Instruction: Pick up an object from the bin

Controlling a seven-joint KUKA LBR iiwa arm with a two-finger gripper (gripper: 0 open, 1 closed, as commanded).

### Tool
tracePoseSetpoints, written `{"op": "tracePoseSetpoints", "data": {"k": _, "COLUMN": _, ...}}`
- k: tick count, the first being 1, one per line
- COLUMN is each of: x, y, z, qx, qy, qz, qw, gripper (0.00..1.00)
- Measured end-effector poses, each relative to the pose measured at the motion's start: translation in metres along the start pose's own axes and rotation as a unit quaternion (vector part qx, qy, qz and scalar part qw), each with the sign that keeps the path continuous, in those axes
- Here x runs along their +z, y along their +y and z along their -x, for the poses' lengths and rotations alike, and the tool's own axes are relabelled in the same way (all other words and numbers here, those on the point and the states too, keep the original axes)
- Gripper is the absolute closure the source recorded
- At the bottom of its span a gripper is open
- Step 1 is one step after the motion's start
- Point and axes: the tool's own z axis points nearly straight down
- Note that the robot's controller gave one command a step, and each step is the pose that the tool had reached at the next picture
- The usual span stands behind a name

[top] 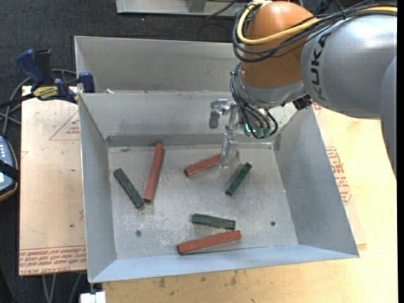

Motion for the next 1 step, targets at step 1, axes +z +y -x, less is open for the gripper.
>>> {"op": "tracePoseSetpoints", "data": {"k": 1, "x": 0.1420, "y": -0.0556, "z": 0.0012, "qx": 0.064, "qy": 0.0000, "qz": 0.000, "qw": 0.9980, "gripper": 0.00}}
